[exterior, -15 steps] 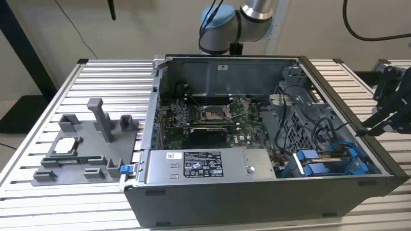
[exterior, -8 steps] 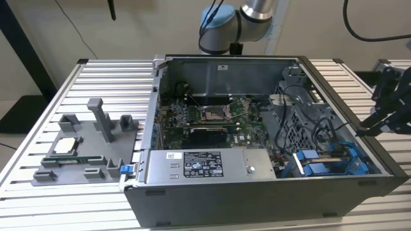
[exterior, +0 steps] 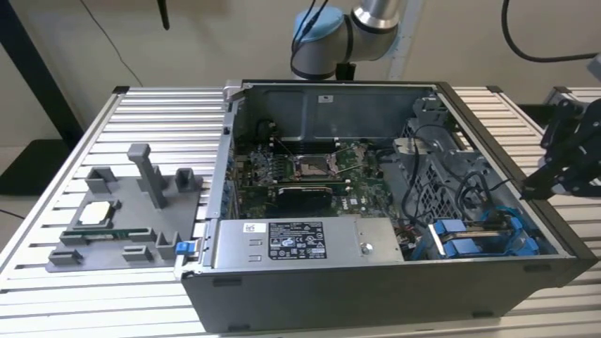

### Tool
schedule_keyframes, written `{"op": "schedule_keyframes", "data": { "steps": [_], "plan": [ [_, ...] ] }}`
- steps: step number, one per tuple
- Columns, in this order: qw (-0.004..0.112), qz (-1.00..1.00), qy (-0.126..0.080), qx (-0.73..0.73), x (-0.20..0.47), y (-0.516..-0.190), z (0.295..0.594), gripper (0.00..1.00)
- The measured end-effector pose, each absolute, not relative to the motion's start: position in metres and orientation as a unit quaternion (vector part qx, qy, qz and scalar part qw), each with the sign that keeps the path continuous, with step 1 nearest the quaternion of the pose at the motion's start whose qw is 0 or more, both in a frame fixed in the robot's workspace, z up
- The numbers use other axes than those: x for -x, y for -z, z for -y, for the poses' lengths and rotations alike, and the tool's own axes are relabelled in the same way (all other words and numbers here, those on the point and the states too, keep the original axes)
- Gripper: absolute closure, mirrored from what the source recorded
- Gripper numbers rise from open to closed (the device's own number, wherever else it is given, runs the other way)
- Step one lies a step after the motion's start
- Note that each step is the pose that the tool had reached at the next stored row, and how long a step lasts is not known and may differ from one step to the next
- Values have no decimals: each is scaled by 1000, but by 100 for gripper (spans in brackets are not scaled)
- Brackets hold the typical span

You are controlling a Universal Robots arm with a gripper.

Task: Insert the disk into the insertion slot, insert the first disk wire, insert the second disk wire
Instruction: 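Insert the second disk wire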

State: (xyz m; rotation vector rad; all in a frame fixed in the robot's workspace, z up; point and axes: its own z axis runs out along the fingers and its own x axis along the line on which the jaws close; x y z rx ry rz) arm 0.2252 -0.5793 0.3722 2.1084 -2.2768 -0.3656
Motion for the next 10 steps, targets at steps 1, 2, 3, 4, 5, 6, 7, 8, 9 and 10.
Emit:
{"op": "schedule_keyframes", "data": {
  "steps": [1,2,3,4,5,6,7,8,9,10],
  "plan": [
    [8,730,117,-673,-225,-372,579,0],
    [8,731,118,-672,-225,-371,579,0],
    [8,733,118,-670,-224,-371,579,0],
    [8,734,119,-669,-224,-370,579,0],
    [8,735,119,-667,-224,-370,579,0],
    [8,736,120,-666,-224,-370,579,0],
    [8,737,120,-665,-223,-369,579,0],
    [9,739,120,-663,-223,-369,579,0],
    [9,740,121,-662,-223,-368,579,100],
    [9,741,121,-661,-223,-368,580,100]
  ]
}}
